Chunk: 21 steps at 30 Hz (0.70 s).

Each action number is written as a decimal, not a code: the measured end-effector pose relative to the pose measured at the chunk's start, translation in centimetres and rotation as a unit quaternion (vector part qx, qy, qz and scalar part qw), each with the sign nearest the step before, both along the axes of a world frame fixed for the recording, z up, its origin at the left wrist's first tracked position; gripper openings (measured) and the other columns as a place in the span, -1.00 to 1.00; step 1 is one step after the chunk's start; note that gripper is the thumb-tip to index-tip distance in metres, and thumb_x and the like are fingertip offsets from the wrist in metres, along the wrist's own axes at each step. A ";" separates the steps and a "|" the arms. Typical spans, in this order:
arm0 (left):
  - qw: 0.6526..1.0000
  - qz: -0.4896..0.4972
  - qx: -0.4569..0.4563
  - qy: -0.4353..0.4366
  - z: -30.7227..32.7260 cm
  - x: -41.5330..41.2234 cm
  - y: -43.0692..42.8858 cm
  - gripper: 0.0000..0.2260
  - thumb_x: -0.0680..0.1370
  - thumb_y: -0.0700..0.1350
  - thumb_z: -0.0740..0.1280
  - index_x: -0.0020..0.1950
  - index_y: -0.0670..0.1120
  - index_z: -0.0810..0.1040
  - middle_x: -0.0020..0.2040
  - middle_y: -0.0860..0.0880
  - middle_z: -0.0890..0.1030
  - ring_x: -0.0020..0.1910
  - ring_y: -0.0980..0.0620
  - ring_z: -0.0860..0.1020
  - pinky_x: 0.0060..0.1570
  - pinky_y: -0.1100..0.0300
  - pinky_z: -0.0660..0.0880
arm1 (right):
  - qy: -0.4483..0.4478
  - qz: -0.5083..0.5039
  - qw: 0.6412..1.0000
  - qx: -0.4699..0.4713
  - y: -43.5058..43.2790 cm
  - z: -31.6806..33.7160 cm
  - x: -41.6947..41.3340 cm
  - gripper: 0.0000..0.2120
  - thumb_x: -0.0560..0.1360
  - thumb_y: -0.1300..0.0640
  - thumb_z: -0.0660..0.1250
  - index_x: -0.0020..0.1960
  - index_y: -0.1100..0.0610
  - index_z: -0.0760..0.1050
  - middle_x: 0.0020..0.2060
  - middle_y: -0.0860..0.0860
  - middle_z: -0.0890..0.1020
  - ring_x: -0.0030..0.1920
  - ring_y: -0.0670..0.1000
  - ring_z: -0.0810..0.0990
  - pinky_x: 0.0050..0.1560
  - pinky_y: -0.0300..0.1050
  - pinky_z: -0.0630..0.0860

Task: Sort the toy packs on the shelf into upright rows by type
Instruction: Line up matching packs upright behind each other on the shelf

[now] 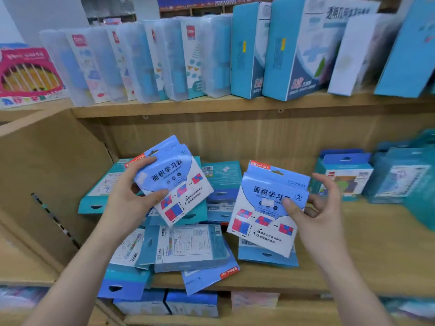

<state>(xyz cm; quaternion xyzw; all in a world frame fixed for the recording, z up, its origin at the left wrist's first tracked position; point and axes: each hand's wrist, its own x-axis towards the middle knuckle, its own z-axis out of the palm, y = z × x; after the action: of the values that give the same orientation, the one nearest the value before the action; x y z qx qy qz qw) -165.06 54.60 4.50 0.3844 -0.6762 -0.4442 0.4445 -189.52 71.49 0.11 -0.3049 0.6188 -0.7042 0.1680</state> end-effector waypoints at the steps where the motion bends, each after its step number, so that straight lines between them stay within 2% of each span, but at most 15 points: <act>1: 1.000 0.001 0.006 0.002 -0.2 0.0 0.0 -0.46 0.40 -0.32 0.46 0.13 0.28 0.48 0.16 -0.02 0.57 -0.05 0.11 0.64 -0.29 0.19 0.62 | -0.015 0.003 1.000 0.001 0.0 -0.2 -0.2 -0.47 0.43 0.27 0.42 0.28 -0.05 0.29 -0.08 0.10 0.65 -0.25 -0.17 0.66 -0.40 -0.31 0.52; 5: 0.999 0.032 0.026 0.014 -0.6 -0.1 0.4 -0.45 0.37 -0.30 0.48 0.14 0.26 0.46 0.15 -0.01 0.58 -0.09 0.07 0.65 -0.28 0.10 0.62 | -0.015 -0.003 1.000 0.009 0.1 -1.0 -0.9 -0.49 0.44 0.25 0.42 0.26 -0.10 0.33 -0.09 0.05 0.67 -0.17 -0.10 0.67 -0.32 -0.21 0.58; 8: 0.998 0.053 0.022 0.036 -0.6 -0.3 1.0 -0.47 0.36 -0.29 0.49 0.15 0.23 0.49 0.14 0.01 0.59 -0.15 0.12 0.66 -0.23 0.03 0.63 | 0.012 -0.020 1.000 0.020 0.3 -1.4 -1.6 -0.46 0.43 0.23 0.43 0.21 -0.24 0.32 -0.14 -0.02 0.69 -0.05 -0.01 0.65 -0.03 0.04 0.59; 11: 0.998 0.048 -0.003 0.043 0.2 -0.7 1.9 -0.47 0.37 -0.29 0.48 0.09 0.31 0.51 0.18 0.02 0.57 -0.02 -0.03 0.65 -0.26 0.01 0.65 | 0.041 -0.048 0.998 0.009 0.6 -0.7 -2.9 -0.45 0.44 0.23 0.42 0.25 -0.23 0.31 -0.14 -0.03 0.69 -0.02 -0.01 0.64 0.10 0.09 0.54; 13: 0.998 0.037 -0.022 0.042 0.8 -1.3 2.6 -0.46 0.36 -0.30 0.48 0.08 0.32 0.52 0.17 0.03 0.58 0.02 -0.09 0.63 -0.26 -0.02 0.65 | 0.081 -0.066 0.995 -0.004 0.7 0.5 -4.3 -0.42 0.45 0.24 0.41 0.32 -0.16 0.27 -0.10 -0.01 0.66 -0.01 -0.03 0.62 0.10 0.03 0.53; 16: 0.998 0.018 -0.038 0.038 1.3 -2.7 3.6 -0.46 0.36 -0.31 0.47 0.06 0.32 0.53 0.09 0.07 0.61 -0.02 -0.03 0.64 -0.24 -0.04 0.63 | 0.200 -0.065 0.977 0.028 0.2 2.4 -6.9 -0.34 0.45 0.20 0.42 0.38 -0.23 0.19 -0.08 -0.02 0.61 -0.01 -0.08 0.59 0.00 -0.13 0.51; 19: 0.998 0.003 -0.056 0.028 1.5 -4.5 4.1 -0.43 0.33 -0.35 0.48 0.02 0.33 0.55 -0.04 0.14 0.67 -0.13 0.13 0.65 -0.30 0.22 0.62 | 0.283 -0.025 0.955 0.083 -1.1 3.2 -9.6 -0.35 0.48 0.17 0.39 0.37 -0.30 0.17 -0.02 0.00 0.59 -0.01 -0.05 0.57 -0.06 -0.04 0.54; 21: 0.997 -0.002 -0.070 0.022 1.4 -5.8 4.4 -0.41 0.31 -0.38 0.49 0.01 0.32 0.57 -0.09 0.22 0.67 -0.14 0.10 0.65 -0.22 0.21 0.61 | 0.334 0.002 0.936 0.111 -2.0 2.9 -11.3 -0.39 0.50 0.17 0.36 0.39 -0.26 0.20 0.09 -0.02 0.56 0.08 -0.02 0.53 0.04 -0.02 0.50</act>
<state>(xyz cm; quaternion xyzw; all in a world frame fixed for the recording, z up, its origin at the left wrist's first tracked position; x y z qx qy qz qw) -170.86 59.02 5.95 0.3413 -0.6965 -0.4045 0.4845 -200.87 69.52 3.05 -0.5031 0.7129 -0.4882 -0.0140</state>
